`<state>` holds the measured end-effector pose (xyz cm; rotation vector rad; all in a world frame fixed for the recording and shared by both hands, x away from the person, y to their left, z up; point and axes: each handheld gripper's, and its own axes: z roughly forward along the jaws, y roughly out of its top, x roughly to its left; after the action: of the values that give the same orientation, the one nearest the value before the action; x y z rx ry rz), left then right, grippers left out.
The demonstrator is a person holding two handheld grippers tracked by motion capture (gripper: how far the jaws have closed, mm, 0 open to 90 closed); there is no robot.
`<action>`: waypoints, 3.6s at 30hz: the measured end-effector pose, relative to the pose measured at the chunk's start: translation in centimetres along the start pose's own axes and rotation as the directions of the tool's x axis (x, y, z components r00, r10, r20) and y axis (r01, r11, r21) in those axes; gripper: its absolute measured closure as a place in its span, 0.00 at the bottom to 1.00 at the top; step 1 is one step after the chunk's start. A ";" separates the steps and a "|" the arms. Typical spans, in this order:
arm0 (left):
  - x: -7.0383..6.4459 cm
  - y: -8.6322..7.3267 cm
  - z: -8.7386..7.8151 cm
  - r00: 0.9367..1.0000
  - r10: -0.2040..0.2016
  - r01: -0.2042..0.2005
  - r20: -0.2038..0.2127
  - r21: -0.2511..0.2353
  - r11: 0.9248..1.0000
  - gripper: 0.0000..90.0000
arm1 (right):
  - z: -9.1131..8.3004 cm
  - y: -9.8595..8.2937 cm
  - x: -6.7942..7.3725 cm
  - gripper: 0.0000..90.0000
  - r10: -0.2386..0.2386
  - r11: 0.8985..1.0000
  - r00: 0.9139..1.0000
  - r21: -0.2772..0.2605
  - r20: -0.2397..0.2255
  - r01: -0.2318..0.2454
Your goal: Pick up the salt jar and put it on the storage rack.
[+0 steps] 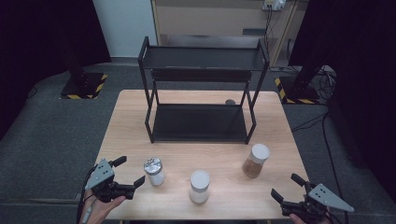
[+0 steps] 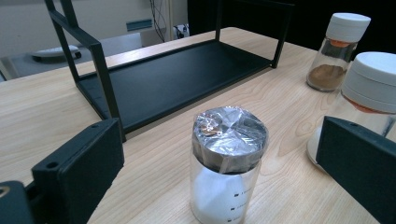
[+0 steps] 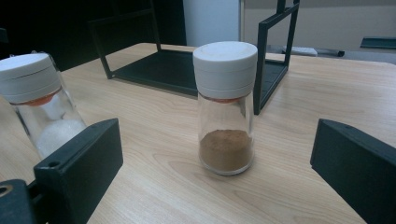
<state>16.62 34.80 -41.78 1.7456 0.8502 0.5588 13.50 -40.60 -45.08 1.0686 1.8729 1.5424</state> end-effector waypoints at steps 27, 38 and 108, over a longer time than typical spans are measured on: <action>-0.4 -0.2 4.3 1.000 -0.008 0.008 0.010 0.042 0.999 0.02 | 0.0 -0.1 -0.1 0.04 0.002 1.000 1.000 -0.005 -0.001 -0.002; -0.6 -0.8 5.9 1.000 -0.010 0.010 0.012 0.047 0.999 0.07 | 0.0 -0.1 -0.2 0.04 0.000 1.000 1.000 -0.004 -0.004 0.000; -0.5 4.3 10.4 0.999 -0.001 -0.001 -0.054 -0.053 0.999 0.37 | 0.0 -0.2 -0.3 0.05 0.002 1.000 1.000 -0.007 -0.009 -0.002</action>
<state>24.95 27.34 -41.10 1.6887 0.8656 0.6257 13.63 -40.85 -45.29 1.0629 1.8715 1.5559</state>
